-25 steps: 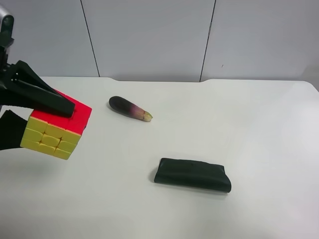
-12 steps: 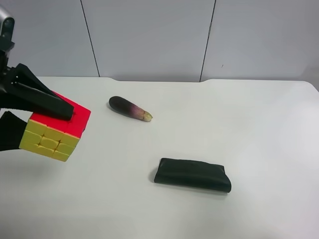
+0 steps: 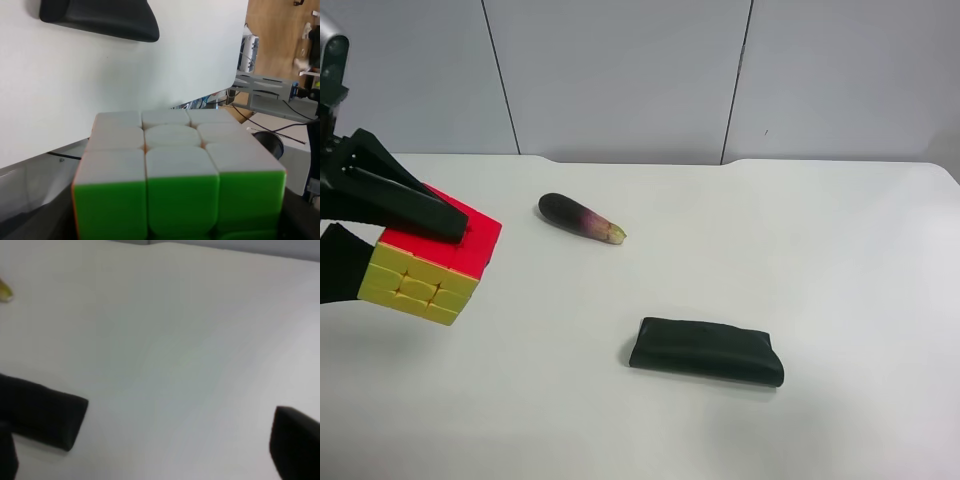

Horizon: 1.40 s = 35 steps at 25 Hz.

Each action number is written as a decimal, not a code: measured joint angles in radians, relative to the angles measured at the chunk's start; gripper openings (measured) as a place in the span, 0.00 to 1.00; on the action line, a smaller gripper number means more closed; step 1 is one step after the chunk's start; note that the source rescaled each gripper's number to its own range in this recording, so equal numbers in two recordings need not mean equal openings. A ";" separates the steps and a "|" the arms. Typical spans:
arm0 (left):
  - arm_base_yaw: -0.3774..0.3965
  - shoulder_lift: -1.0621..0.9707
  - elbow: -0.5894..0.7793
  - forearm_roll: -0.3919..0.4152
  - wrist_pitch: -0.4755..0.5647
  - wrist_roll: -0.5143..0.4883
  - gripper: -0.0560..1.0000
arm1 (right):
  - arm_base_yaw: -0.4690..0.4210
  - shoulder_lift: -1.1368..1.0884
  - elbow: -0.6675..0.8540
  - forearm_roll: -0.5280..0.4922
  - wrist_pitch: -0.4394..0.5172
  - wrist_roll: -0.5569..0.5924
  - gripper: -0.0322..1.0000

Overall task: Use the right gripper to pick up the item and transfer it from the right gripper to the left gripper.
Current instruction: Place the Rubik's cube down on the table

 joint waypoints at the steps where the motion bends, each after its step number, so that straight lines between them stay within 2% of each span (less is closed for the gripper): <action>1: 0.000 -0.001 0.000 0.002 0.000 0.005 0.06 | -0.020 0.000 0.000 0.000 0.000 0.000 1.00; 8: 0.000 -0.008 0.000 0.072 -0.011 0.033 0.06 | -0.070 0.000 0.000 0.000 0.000 0.000 1.00; 14: 0.000 -0.008 0.000 0.161 -0.131 0.048 0.06 | -0.104 0.000 0.000 0.000 0.000 0.000 1.00; 20: 0.000 0.003 -0.001 0.322 -0.292 0.049 0.06 | -0.104 0.000 0.000 0.000 0.000 0.000 1.00; 29: 0.000 0.234 -0.143 0.589 -0.363 -0.040 0.06 | -0.104 0.000 0.000 0.000 0.000 0.000 1.00; 35: 0.000 0.399 -0.204 0.734 -0.445 -0.102 0.06 | -0.104 0.000 0.000 0.000 0.000 0.000 1.00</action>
